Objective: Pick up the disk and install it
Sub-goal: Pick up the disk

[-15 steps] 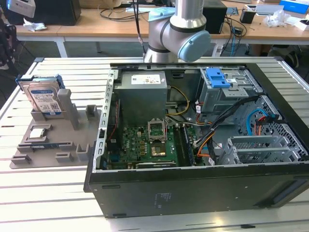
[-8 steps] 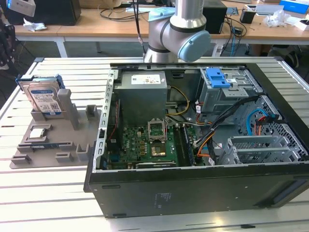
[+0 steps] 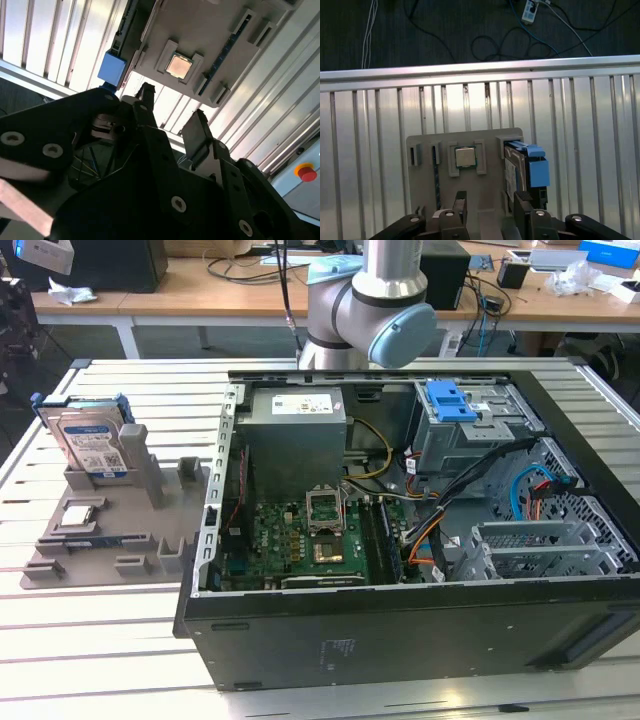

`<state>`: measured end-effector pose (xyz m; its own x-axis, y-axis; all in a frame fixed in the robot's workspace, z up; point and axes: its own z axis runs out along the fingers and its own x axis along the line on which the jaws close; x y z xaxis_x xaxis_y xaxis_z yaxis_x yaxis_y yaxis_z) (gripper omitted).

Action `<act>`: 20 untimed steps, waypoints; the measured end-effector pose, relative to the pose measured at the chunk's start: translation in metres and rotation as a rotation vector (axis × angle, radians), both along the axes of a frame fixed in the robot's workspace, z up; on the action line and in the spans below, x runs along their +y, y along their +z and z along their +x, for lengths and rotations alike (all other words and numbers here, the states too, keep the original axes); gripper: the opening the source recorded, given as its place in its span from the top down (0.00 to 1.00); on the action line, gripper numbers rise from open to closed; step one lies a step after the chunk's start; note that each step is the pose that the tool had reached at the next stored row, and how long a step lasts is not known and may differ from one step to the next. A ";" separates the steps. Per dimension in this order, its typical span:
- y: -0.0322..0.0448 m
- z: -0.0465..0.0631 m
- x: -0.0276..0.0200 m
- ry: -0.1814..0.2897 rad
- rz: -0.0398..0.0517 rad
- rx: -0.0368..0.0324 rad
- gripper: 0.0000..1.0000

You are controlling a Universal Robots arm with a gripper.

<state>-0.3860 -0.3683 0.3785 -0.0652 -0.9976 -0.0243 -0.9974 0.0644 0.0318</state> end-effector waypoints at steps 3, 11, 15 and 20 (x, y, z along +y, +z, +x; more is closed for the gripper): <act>0.0000 0.000 0.0000 0.000 0.0000 0.0000 0.46; -0.0018 0.000 0.0083 0.000 -0.0002 0.0000 0.46; -0.0028 0.000 0.0122 0.000 -0.0001 -0.0002 0.46; -0.0043 0.000 0.0129 0.000 -0.0002 0.0001 0.46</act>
